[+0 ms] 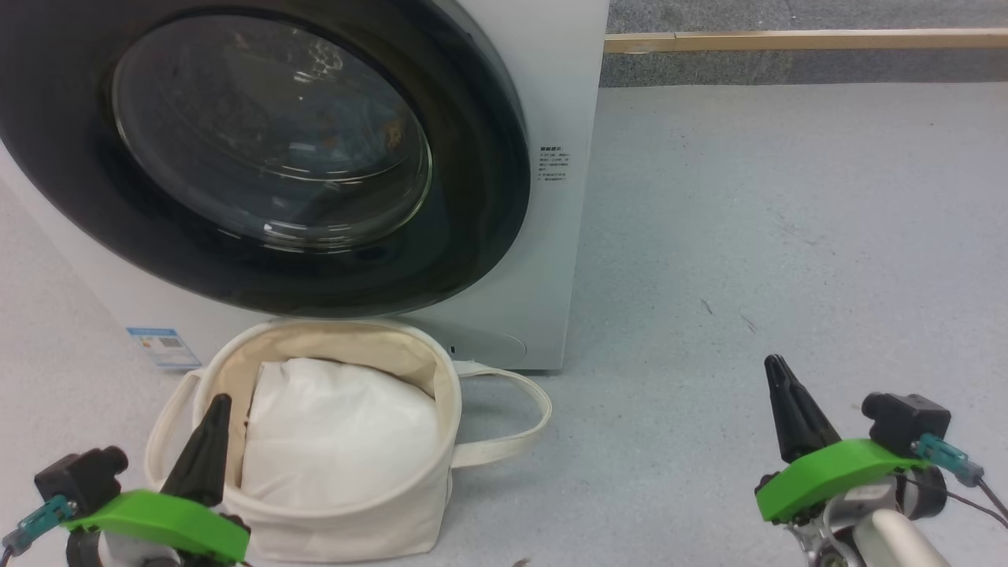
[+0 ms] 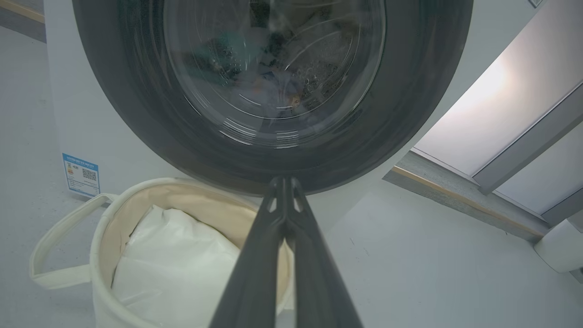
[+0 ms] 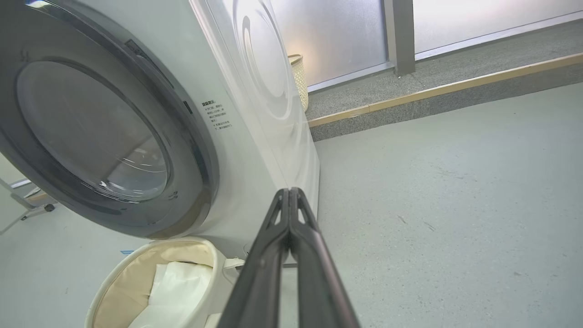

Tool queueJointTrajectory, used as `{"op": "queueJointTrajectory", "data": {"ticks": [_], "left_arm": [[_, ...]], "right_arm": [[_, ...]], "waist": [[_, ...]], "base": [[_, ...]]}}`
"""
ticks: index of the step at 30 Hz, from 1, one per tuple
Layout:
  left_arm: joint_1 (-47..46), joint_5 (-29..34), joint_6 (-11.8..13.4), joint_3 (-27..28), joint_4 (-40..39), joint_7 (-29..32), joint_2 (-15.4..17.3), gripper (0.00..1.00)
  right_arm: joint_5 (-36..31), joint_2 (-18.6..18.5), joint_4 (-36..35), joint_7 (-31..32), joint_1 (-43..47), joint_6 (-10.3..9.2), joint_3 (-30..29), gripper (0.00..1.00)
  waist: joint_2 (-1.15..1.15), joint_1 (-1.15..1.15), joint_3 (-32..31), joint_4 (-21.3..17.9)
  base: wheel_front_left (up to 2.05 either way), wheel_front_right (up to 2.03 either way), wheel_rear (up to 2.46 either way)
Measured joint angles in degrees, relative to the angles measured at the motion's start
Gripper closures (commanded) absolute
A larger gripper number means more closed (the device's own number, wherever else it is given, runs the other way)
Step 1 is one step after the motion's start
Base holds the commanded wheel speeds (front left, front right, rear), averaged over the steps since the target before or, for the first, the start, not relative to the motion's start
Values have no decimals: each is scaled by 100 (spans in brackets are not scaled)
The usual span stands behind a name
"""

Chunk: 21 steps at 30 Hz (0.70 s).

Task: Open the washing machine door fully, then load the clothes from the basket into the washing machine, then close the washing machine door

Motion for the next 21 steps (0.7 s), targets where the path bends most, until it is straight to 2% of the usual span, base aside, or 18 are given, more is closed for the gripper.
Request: {"op": "queueJointTrajectory", "data": {"ticks": [21], "left_arm": [[43, -801, 57, 290, -266, 310, -289, 100]], "right_arm": [[1065, 137, -87, 325, 9, 0, -361, 100]], "waist": [[0, -1, -5, -23]], "base": [[0, 0, 0]]}}
